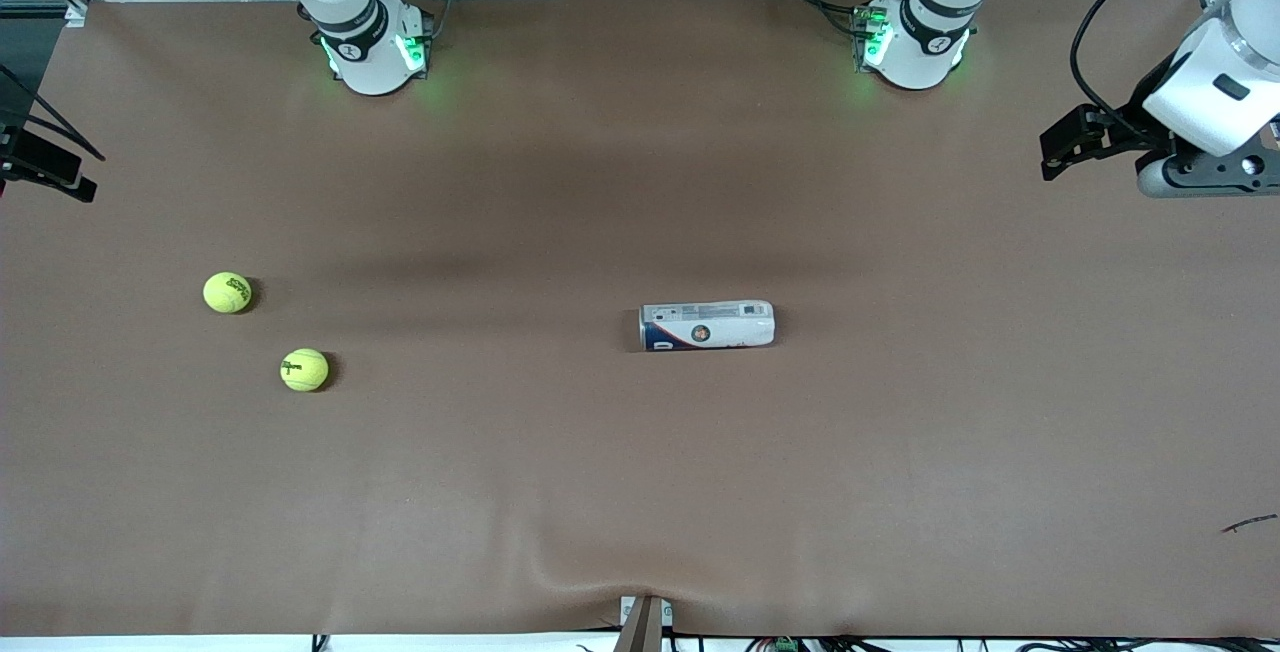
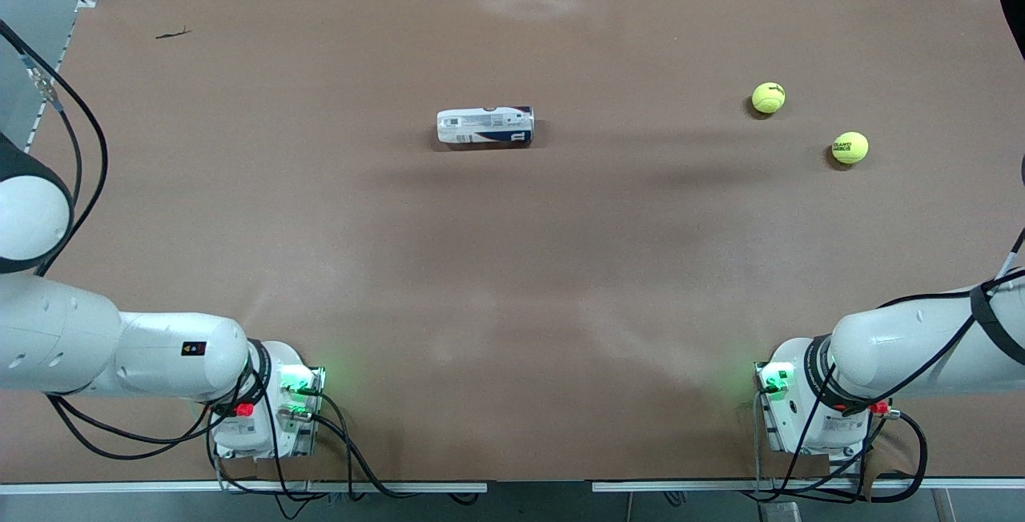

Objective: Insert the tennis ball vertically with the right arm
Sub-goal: 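Reach the left gripper down to the white tennis ball can, then grasp the can with the left gripper and tip it upright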

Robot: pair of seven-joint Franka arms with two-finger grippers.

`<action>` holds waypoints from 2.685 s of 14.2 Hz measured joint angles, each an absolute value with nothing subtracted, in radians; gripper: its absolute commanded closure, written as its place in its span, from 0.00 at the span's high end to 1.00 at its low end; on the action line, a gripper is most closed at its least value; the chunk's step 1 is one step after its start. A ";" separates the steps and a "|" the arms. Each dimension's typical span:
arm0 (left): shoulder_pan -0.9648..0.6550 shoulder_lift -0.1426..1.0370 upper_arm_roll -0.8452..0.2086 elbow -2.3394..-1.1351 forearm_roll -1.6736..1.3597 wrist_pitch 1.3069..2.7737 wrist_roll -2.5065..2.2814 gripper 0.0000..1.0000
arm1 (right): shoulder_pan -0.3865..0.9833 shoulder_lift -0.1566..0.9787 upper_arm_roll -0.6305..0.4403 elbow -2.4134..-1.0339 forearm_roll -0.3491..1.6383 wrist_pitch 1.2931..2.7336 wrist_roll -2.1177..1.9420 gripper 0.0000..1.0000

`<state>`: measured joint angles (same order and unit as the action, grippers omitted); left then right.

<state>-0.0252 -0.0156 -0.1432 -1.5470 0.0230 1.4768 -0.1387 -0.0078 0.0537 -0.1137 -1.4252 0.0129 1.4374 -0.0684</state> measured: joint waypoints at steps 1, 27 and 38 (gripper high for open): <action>-0.038 -0.014 -0.144 -1.547 0.023 1.477 -0.139 1.00 | -0.008 0.055 -0.113 -1.425 0.013 1.438 -0.068 1.00; -0.725 0.538 -0.155 -1.454 0.355 1.627 0.030 1.00 | -0.027 0.094 -0.111 -1.426 0.012 1.420 -0.068 1.00; -0.708 0.738 -0.137 -1.352 0.374 1.782 0.524 1.00 | -0.027 0.094 -0.111 -1.426 0.012 1.420 -0.068 1.00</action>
<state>-0.7085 0.7378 -0.1375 -1.3523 0.3739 1.7820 0.5237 -0.0270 0.0936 -0.1108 -1.4263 0.0121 1.4204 -0.0681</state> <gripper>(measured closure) 0.000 0.000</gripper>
